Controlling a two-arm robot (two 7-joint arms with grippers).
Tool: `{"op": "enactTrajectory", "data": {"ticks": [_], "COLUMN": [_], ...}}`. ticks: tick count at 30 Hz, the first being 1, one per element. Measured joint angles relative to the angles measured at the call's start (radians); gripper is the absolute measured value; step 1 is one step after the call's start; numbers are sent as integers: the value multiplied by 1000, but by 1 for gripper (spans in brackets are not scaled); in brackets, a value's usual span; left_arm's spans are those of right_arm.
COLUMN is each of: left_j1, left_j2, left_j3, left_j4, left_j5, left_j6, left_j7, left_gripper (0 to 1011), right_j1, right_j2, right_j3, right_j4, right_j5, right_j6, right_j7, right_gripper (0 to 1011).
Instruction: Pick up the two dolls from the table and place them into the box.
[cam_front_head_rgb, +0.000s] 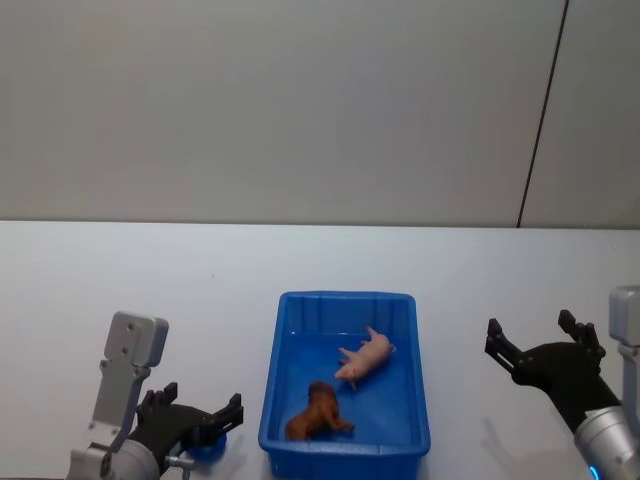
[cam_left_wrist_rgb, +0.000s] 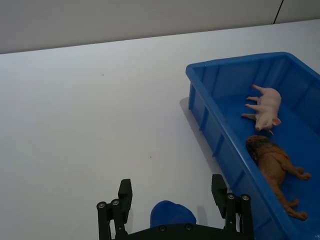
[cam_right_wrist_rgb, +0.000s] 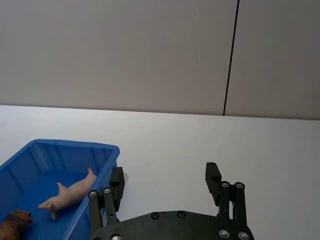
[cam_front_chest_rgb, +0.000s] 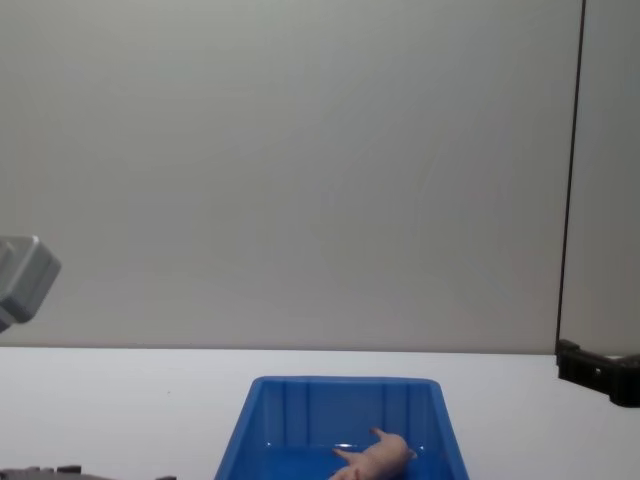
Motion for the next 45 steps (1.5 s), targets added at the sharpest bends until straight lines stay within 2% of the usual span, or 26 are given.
{"op": "enactTrajectory", "data": {"ticks": [23, 36, 37, 41, 42, 45], "left_j1": [33, 47, 49, 53, 54, 55], "left_j2": [-8, -11, -12, -12, -13, -13], "left_j3": [6, 6, 6, 6, 6, 5], "left_j4": [-13, -18, -18, -21, -21, -23], "left_j5": [-18, -19, -19, -17, -15, -12], "left_j6": [37, 48, 49, 51, 51, 51], "left_j7": [24, 38, 40, 44, 46, 47], "left_gripper": [988, 646, 577, 473, 413, 354], "right_j1": [0, 0, 0, 0, 0, 0], "right_j2": [0, 0, 0, 0, 0, 0], "right_j3": [0, 0, 0, 0, 0, 0], "right_j4": [0, 0, 0, 0, 0, 0], "right_j5": [0, 0, 0, 0, 0, 0], "right_j6": [0, 0, 0, 0, 0, 0], "right_j7": [0, 0, 0, 0, 0, 0], "right_gripper": [1001, 1001, 1001, 1001, 1001, 1001]}}
